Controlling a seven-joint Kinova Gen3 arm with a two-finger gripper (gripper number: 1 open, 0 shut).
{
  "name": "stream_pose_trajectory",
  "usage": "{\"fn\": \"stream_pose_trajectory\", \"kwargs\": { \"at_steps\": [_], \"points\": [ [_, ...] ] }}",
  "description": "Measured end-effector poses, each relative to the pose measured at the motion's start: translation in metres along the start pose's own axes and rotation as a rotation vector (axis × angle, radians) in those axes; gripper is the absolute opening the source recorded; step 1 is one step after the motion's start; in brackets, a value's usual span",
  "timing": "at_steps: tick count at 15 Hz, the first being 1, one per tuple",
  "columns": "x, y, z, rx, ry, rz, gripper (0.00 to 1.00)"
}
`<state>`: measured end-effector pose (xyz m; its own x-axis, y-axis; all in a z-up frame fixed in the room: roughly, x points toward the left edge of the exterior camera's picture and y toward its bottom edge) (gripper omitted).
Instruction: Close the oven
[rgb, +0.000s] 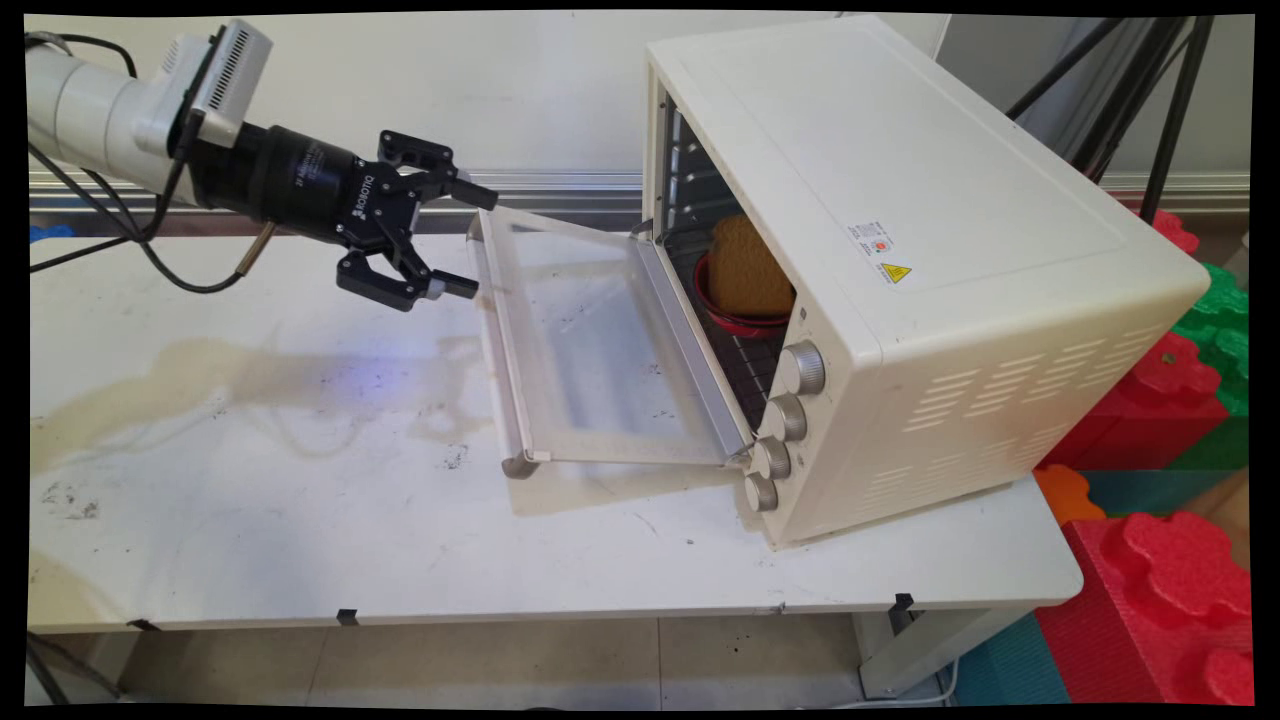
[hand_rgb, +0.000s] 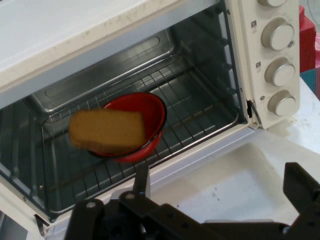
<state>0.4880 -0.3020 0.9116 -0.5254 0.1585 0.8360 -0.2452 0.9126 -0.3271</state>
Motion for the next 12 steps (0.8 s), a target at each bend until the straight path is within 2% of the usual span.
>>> {"fn": "stream_pose_trajectory", "kwargs": {
  "at_steps": [8, 12],
  "points": [
    [-0.002, -0.001, -0.007, 0.01, -0.003, -0.021, 1.0],
    [-0.013, 0.0, -0.014, 0.016, -0.037, -0.039, 1.0]
  ]
}}
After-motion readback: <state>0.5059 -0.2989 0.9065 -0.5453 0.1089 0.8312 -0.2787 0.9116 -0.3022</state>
